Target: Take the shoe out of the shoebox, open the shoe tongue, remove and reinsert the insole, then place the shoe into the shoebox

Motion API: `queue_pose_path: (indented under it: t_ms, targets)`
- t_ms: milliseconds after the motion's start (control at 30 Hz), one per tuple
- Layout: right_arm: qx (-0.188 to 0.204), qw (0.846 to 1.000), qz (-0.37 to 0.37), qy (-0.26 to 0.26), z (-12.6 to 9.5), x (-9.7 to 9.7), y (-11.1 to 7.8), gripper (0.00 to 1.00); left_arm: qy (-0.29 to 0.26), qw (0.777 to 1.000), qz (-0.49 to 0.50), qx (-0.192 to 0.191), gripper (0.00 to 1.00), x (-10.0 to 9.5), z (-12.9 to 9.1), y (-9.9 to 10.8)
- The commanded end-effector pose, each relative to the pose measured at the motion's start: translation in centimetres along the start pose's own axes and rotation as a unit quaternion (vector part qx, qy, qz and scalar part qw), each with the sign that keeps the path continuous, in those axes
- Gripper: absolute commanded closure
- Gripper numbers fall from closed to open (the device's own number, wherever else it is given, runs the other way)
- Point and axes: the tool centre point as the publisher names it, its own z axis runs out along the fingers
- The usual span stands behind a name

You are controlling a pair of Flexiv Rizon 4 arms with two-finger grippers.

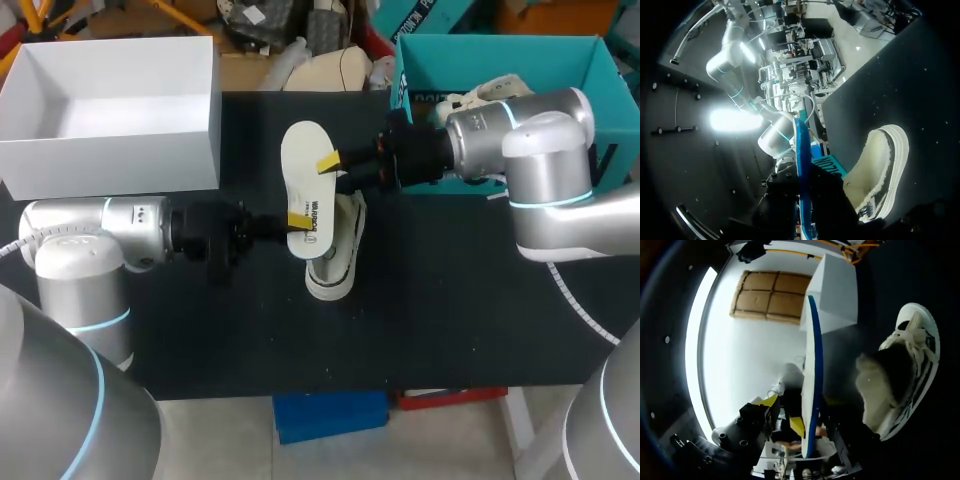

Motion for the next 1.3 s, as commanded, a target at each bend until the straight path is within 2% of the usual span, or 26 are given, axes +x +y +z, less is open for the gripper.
queue_pose_path:
  t_ms: [33, 467, 567, 633, 667, 700, 767, 800, 900, 1233, 1267, 1300]
  targets:
    - [-0.007, 1.000, 0.003, 0.001, 0.6, -0.3, -0.4, 0.52, 0.002, 1.000, 0.001, -0.002, 1.00, 0.0, 0.1, -0.1]
    - [-0.021, 1.000, 0.004, -0.005, 1.5, -0.6, -0.4, 0.52, 0.002, 1.000, 0.001, -0.002, 1.00, 0.0, 0.1, -0.1]
    - [-0.024, 1.000, 0.002, -0.009, 1.4, -0.6, -0.4, 0.59, 0.002, 1.000, 0.001, -0.002, 1.00, 0.0, 0.1, -0.1]
    - [-0.030, 0.999, 0.003, -0.011, 1.5, -0.6, -0.4, 0.81, 0.002, 1.000, 0.001, -0.002, 1.00, 0.0, 0.1, -0.1]
    - [-0.031, 0.999, 0.004, -0.011, 1.5, -0.8, -0.4, 0.79, 0.002, 1.000, 0.001, -0.002, 1.00, 0.0, 0.1, -0.1]
    - [-0.032, 0.999, 0.004, -0.012, 1.6, -0.8, -0.5, 0.70, 0.002, 1.000, 0.001, -0.002, 1.00, 0.0, 0.1, -0.1]
    - [-0.033, 0.999, 0.005, -0.012, 1.7, -0.9, -0.5, 0.70, 0.002, 1.000, 0.001, -0.002, 1.00, 0.0, 0.1, -0.1]
    - [-0.034, 0.999, 0.005, -0.012, 1.8, -0.9, -0.5, 0.75, 0.002, 1.000, 0.001, -0.002, 1.00, 0.0, 0.1, -0.1]
    - [-0.036, 0.999, 0.006, -0.011, 1.9, -1.0, -0.4, 1.00, 0.002, 1.000, 0.001, -0.002, 1.00, 0.0, 0.1, -0.1]
    - [-0.035, 0.999, 0.008, -0.012, 2.0, -1.1, -0.4, 1.00, 0.002, 1.000, 0.001, -0.002, 1.00, 0.0, 0.1, -0.1]
    - [-0.035, 0.999, 0.008, -0.012, 2.0, -1.1, -0.4, 1.00, 0.002, 1.000, 0.001, -0.002, 0.71, 0.0, 0.1, -0.1]
    - [-0.035, 0.999, 0.008, -0.012, 2.0, -1.1, -0.4, 1.00, 0.002, 1.000, 0.001, -0.002, 0.00, 0.0, 0.1, -0.1]
